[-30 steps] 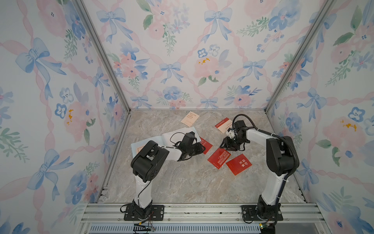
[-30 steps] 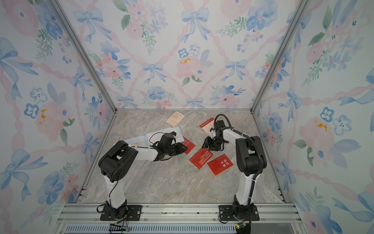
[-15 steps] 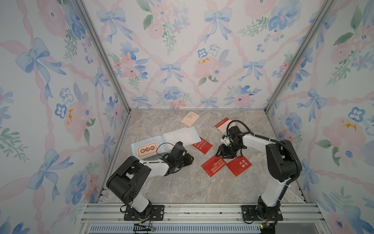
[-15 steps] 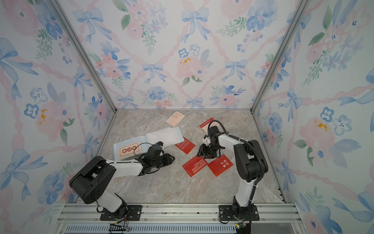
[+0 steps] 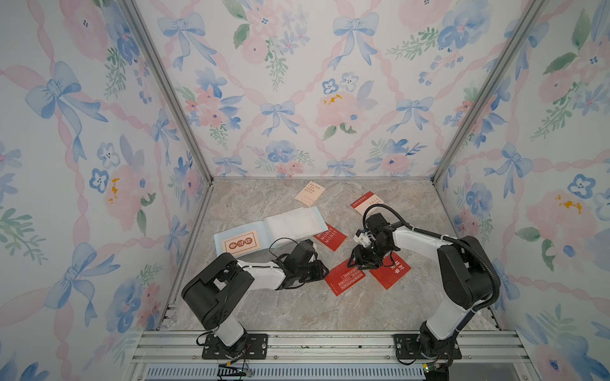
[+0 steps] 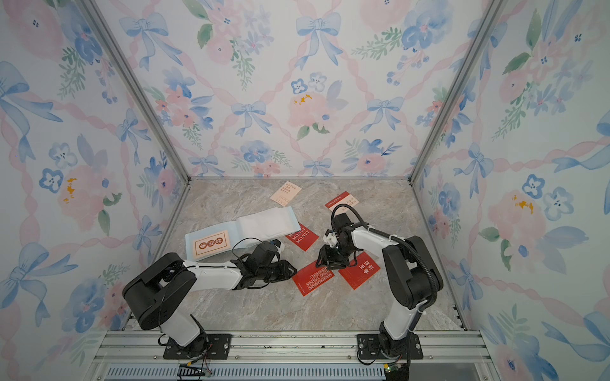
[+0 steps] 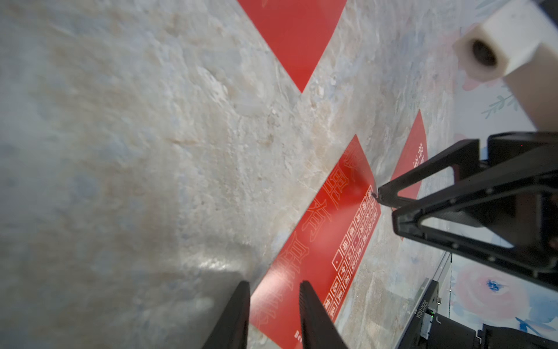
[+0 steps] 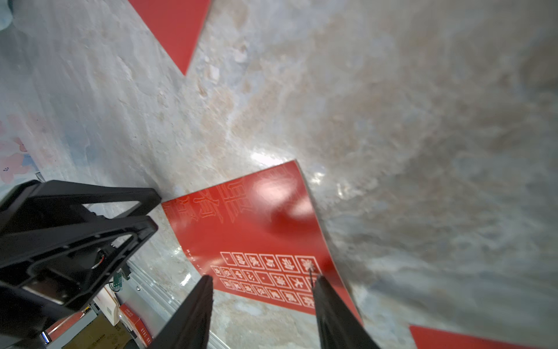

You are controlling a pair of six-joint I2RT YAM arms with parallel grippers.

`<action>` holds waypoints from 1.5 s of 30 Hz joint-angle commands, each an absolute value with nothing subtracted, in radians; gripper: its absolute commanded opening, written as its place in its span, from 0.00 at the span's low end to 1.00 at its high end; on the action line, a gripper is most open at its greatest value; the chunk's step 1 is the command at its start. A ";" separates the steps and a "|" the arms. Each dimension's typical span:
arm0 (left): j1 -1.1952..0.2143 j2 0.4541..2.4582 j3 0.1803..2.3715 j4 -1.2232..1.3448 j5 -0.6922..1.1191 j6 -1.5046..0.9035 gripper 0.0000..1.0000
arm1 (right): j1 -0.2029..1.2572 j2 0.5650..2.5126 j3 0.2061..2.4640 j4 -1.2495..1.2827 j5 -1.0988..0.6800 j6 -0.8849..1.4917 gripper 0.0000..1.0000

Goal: Place the photos into the photo albums
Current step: Move the photo to the center of the board, then pick up the photo at the center of the board.

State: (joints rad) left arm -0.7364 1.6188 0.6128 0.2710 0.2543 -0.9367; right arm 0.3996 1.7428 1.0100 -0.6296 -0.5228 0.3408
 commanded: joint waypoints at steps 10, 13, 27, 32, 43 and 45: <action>-0.740 1.514 0.613 0.071 0.225 -0.940 0.32 | 0.356 1.736 1.059 -0.674 -0.356 0.291 0.55; -0.784 1.540 0.614 0.051 0.256 -0.957 0.32 | 0.393 1.779 1.079 -0.683 -0.353 0.274 0.55; -0.866 1.592 0.609 0.043 0.209 -1.039 0.33 | 0.446 1.805 1.065 -0.699 -0.543 0.209 0.54; -0.820 1.618 0.601 0.043 0.180 -1.014 0.32 | 0.439 1.810 1.041 -0.669 -0.667 0.214 0.54; -0.709 1.538 0.530 0.043 0.143 -0.981 0.30 | 0.361 1.769 0.984 -0.537 -0.866 0.281 0.53; -0.692 1.530 0.526 0.044 0.144 -0.971 0.30 | 0.348 1.769 0.973 -0.490 -0.901 0.310 0.53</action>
State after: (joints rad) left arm -0.7113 1.5227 0.5694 0.1513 0.1974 -1.0069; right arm 0.3637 1.7920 0.9943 -0.5598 -0.7998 0.2710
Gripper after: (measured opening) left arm 0.303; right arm 0.532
